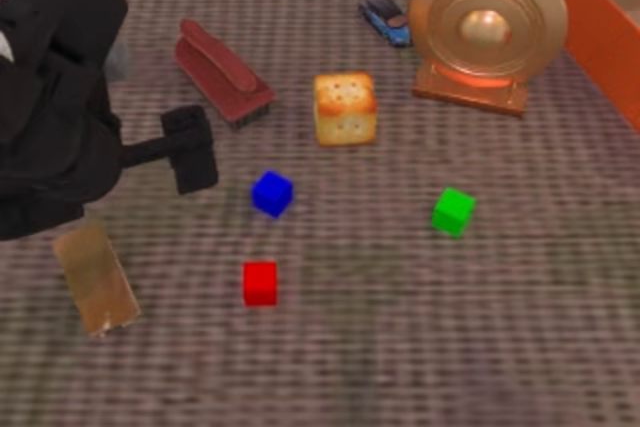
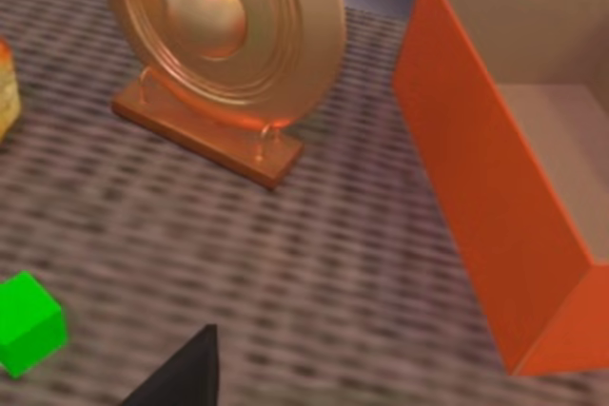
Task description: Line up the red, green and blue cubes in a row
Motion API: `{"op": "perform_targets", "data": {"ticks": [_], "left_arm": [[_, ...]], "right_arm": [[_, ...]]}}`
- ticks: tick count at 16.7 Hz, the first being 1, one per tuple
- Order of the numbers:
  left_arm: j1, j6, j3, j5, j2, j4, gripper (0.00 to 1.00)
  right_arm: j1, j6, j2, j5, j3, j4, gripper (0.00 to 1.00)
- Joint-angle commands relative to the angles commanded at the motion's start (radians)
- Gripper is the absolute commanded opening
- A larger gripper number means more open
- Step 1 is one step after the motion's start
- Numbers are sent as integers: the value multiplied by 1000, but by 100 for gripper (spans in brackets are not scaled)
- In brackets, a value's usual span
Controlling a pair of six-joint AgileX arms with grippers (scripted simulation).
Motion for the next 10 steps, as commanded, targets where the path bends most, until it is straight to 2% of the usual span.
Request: {"op": "perform_targets", "data": {"ticks": [4, 10], "left_arm": [[143, 95, -314, 1, -397, 201, 100], [317, 314, -754, 13, -939, 503, 100]], "right_arm": [[89, -103, 457, 2, 355, -237, 100], [221, -253, 1115, 0, 857, -581, 100]]}}
